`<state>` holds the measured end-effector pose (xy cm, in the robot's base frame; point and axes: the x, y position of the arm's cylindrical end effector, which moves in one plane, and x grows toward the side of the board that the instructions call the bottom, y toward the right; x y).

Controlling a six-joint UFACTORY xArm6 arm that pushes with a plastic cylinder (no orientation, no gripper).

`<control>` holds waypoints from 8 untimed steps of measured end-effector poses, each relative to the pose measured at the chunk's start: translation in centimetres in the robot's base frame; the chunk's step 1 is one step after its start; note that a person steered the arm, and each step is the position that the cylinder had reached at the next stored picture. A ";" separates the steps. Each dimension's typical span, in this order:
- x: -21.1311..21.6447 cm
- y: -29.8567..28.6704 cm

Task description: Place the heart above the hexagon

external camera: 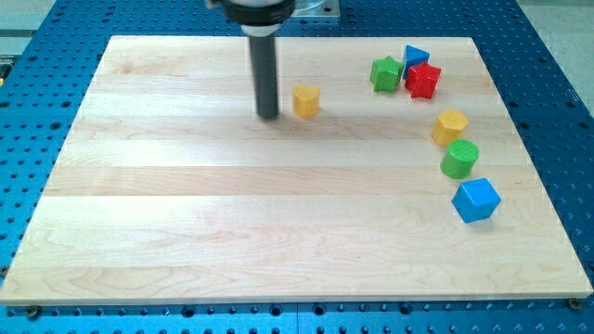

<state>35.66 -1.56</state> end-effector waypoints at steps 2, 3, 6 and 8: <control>-1.1 5.2; -3.1 4.8; -3.1 19.5; -2.9 19.6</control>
<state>32.74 17.99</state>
